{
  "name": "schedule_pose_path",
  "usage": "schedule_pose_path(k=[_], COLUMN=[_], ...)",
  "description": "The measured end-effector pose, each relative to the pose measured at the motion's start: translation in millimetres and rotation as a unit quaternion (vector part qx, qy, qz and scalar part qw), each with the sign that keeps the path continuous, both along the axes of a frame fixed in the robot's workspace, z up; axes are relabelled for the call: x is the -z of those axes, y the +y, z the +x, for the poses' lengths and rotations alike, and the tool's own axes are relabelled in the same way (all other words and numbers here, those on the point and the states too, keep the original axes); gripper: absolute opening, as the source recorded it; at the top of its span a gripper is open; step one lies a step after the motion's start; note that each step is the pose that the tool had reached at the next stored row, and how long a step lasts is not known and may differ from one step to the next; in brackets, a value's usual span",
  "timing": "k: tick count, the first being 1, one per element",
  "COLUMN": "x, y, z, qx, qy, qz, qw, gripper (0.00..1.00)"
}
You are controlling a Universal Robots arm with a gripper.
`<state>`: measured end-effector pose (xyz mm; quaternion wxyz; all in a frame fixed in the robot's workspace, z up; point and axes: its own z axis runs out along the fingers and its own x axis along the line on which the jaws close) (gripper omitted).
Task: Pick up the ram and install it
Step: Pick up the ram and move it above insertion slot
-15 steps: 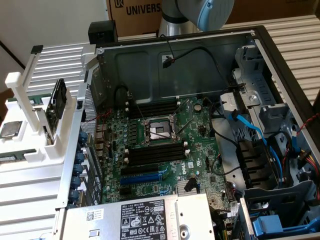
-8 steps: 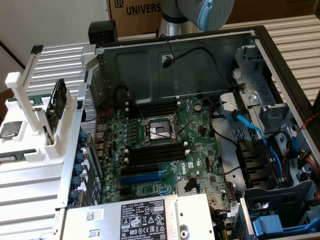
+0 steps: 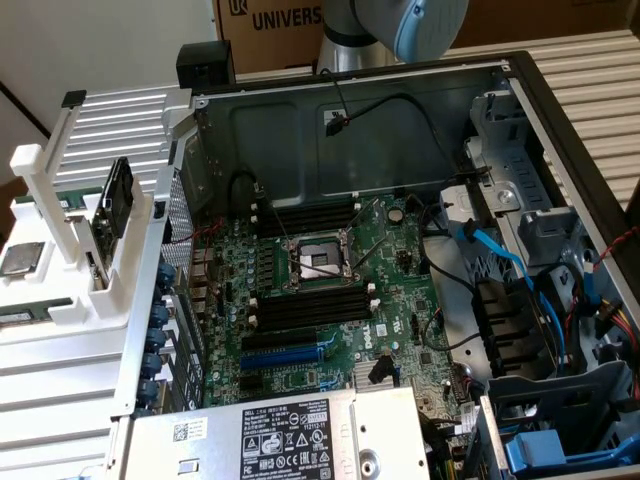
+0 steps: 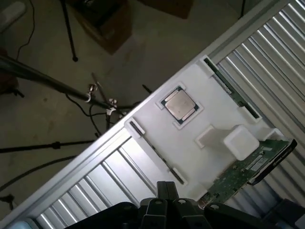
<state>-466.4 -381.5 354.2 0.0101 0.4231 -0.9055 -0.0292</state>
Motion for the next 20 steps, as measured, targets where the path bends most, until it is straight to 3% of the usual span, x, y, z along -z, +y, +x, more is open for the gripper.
schedule_pose_path(k=[3, 4, 5, 6, 9, 10, 12, 13, 15, 20], x=[0.1, 0.2, 0.3, 1.0, 2.2, 3.5, 5.1, 8.2, 10.0, 23.8], y=[-0.1, 0.0, 0.0, 0.0, 0.0, 0.0, 0.0, 0.0, 0.0, -0.1], z=[0.1, 0.0, 0.0, 0.0, 0.0, 0.0, 0.0, 0.0, 0.0, 0.0], qx=[-0.032, -0.05, -0.059, -0.095, -0.123, -0.141, -0.158, -0.186, -0.204, -0.284], qy=[-0.0158, -0.0199, -0.0218, -0.0271, -0.0304, -0.032, -0.0328, -0.0336, -0.0342, -0.0356], qz=[0.0001, 0.0003, 0.0004, 0.0009, 0.0013, 0.0017, 0.0021, 0.0029, 0.0033, 0.0059], qw=[0.9994, 0.9985, 0.998, 0.9951, 0.9919, 0.9895, 0.9868, 0.9821, 0.9784, 0.9581], gripper=[0.1, 0.1, 0.1, 0.1, 0.1, 0.1, 0.1, 0.1, 0.1, 0.1])
